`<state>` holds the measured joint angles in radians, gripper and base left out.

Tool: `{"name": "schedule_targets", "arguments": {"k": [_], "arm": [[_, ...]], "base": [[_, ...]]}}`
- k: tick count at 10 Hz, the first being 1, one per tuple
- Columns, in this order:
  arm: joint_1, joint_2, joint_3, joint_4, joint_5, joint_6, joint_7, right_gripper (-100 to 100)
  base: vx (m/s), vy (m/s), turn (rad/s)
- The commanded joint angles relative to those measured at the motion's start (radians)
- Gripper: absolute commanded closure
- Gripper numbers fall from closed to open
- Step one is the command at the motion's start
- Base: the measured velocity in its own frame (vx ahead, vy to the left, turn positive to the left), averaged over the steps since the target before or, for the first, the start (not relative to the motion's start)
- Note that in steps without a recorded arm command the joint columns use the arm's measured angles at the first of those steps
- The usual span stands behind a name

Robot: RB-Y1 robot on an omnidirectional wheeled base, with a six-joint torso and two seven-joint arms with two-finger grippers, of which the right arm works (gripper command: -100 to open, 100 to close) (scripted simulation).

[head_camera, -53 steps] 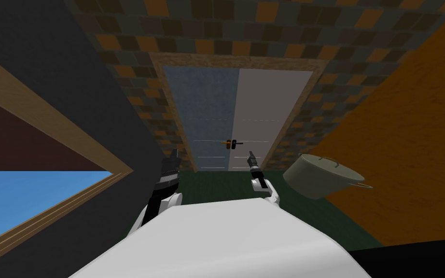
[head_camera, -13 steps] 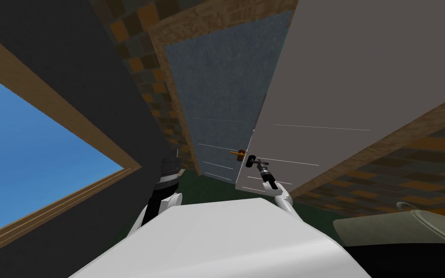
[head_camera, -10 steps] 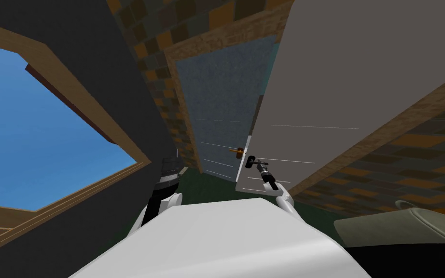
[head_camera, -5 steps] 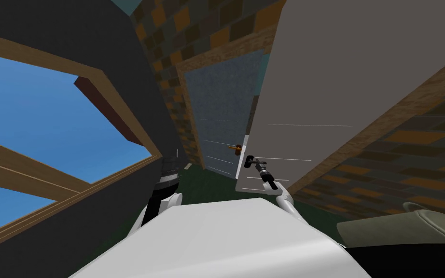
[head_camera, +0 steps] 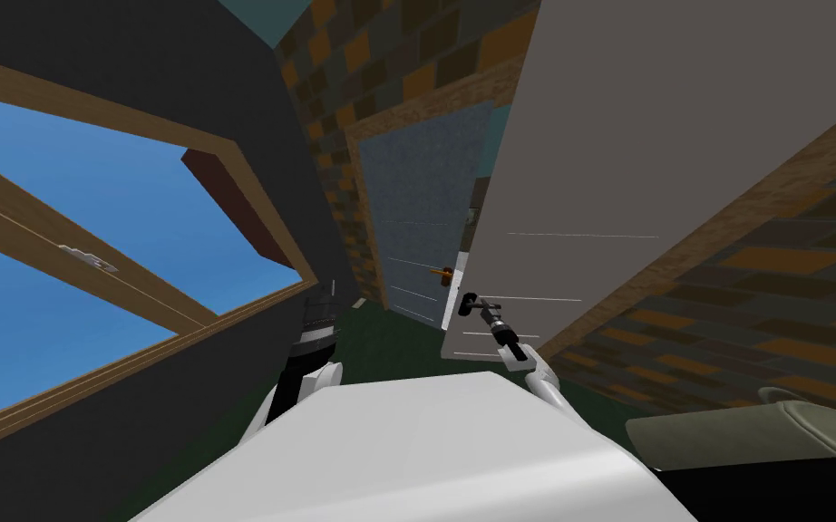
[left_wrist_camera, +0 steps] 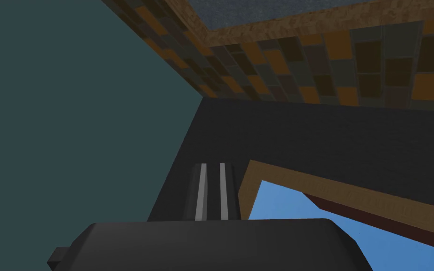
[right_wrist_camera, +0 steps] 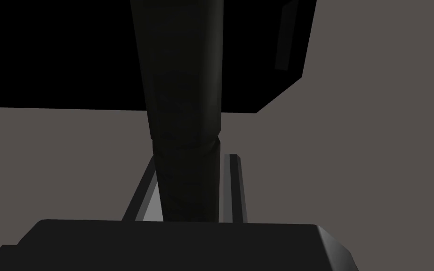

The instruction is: Pull the door open

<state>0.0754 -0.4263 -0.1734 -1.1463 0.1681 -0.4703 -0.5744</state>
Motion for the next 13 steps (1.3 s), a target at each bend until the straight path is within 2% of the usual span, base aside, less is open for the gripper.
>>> {"name": "schedule_targets", "arguments": {"k": [1,4,5,6,7,13], "arm": [[0.029,-0.014,0.024,-0.022,0.007,-0.019,-0.028,100],[0.059,-0.038,0.051,-0.042,0.015,-0.046,-0.063,100],[0.051,-0.038,0.041,-0.036,0.012,-0.035,-0.055,100],[0.076,-0.054,0.052,-0.040,0.019,-0.065,-0.078,100],[0.081,-0.058,0.054,-0.041,0.021,-0.073,-0.083,100],[0.147,-0.110,0.077,-0.057,0.040,-0.172,-0.148,100]], "base": [[-0.207,-0.104,0.133],[-0.219,-0.058,0.089],[-0.099,-0.037,0.016],[-0.167,-0.051,0.118],[-0.208,-0.065,0.117],[-0.175,-0.072,0.108]]}}
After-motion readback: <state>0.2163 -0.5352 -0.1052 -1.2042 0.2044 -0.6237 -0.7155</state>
